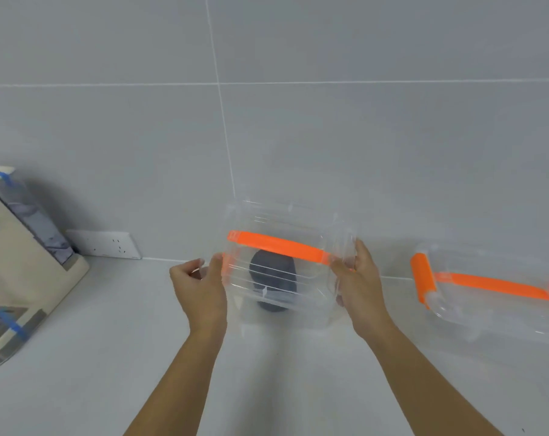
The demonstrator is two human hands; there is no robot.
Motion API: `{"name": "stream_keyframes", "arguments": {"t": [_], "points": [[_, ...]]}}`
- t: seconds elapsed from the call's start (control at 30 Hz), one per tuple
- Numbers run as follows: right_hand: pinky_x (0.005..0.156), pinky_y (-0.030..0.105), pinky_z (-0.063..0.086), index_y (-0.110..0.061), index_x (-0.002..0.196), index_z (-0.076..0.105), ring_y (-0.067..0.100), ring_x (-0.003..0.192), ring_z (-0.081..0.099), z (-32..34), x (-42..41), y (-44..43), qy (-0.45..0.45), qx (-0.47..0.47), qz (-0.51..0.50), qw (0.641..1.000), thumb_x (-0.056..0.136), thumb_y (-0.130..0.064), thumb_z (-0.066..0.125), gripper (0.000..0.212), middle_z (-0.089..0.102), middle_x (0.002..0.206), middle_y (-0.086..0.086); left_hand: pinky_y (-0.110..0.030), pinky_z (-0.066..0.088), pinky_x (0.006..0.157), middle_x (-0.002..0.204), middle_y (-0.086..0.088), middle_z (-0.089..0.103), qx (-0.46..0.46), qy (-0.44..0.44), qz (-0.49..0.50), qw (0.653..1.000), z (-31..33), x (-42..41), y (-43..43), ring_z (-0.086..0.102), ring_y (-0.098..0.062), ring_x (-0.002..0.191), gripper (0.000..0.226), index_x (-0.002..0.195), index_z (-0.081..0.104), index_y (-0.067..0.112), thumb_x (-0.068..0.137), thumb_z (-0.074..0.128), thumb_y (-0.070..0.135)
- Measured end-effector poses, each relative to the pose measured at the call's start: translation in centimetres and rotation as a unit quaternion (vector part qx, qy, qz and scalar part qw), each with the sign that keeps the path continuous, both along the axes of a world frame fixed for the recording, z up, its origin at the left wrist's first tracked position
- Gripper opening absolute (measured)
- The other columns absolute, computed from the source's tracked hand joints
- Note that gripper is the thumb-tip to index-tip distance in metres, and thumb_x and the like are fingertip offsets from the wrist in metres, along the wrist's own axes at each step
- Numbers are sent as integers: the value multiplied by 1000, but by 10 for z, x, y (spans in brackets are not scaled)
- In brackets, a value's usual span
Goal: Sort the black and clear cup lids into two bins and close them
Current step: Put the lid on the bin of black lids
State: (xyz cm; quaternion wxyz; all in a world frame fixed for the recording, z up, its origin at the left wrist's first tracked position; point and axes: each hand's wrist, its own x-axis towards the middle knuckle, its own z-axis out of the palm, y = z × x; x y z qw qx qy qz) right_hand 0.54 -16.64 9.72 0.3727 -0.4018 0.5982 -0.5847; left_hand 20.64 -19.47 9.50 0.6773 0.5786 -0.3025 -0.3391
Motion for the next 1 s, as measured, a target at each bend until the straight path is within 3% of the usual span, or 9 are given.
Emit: {"name": "stream_keyframes", "arguments": {"t": [0.13, 0.37, 0.43, 0.5, 0.57, 0.7, 0.8, 0.9, 1.0], "points": [[58, 25, 39, -18, 107, 46, 12, 61, 48, -2, -8, -17, 43, 8, -12, 999, 91, -27, 53, 20, 45, 69, -4, -22, 43, 69, 80, 3, 50, 8, -27, -4, 1000, -7, 1, -12, 57, -22, 82, 23, 83, 47, 17, 80, 69, 21], [62, 24, 42, -12, 114, 52, 6, 62, 49, -9, -12, -34, 106, 27, -40, 993, 93, -31, 48, 29, 49, 69, -4, -21, 41, 73, 84, 2, 50, 35, -73, -67, 994, -9, 4, -29, 53, -10, 74, 37, 118, 57, 13, 84, 65, 27], [64, 32, 44, -8, 113, 51, 7, 62, 49, -12, -11, -38, 126, 37, -52, 990, 93, -30, 45, 30, 50, 68, -3, -18, 38, 69, 91, 4, 54, 45, -78, -103, 991, -8, 4, -32, 51, -6, 75, 30, 111, 63, 12, 84, 64, 24], [65, 35, 43, -6, 112, 51, 8, 64, 50, -13, -11, -40, 148, 44, -61, 986, 94, -28, 43, 30, 51, 68, -2, -18, 38, 64, 79, 10, 52, 71, -56, -129, 988, -7, 5, -37, 49, -9, 74, 3, 85, 64, 14, 84, 64, 18], [65, 34, 38, -6, 111, 51, 12, 65, 51, -14, -11, -43, 185, 50, -67, 979, 94, -28, 42, 29, 52, 69, 1, -18, 36, 60, 72, 9, 49, 79, -56, -142, 985, -10, 7, -40, 45, -12, 70, 14, 71, 56, 15, 84, 62, 14], [67, 37, 40, -10, 105, 50, 27, 73, 55, -14, -10, -45, 230, 59, -73, 969, 94, -28, 39, 24, 54, 74, 8, -22, 38, 62, 77, 5, 50, 90, -58, -164, 981, -17, 4, -42, 45, -11, 67, 12, 78, 52, 19, 87, 60, 21], [65, 34, 35, -11, 80, 45, 21, 69, 48, -16, -11, -50, 236, 72, -66, 967, 93, -25, 43, 19, 48, 81, 6, -24, 38, 61, 75, 4, 48, 96, -76, -163, 979, -22, 4, -47, 43, -12, 67, 16, 77, 49, 20, 89, 57, 26], [65, 29, 28, -17, 58, 31, 23, 64, 34, -19, -14, -57, 203, 62, -64, 975, 88, -18, 50, 36, 32, 74, 0, -23, 37, 60, 75, 4, 47, 107, -94, -161, 977, -23, 4, -52, 43, -13, 68, 17, 76, 47, 20, 89, 55, 25], [67, 28, 31, -11, 65, 44, 23, 68, 37, -20, -15, -58, 168, 89, -57, 980, 88, -19, 50, 25, 38, 83, 3, -24, 35, 57, 77, 1, 45, 109, -115, -168, 973, -24, 3, -54, 41, -15, 70, 17, 77, 45, 18, 89, 54, 26]]}}
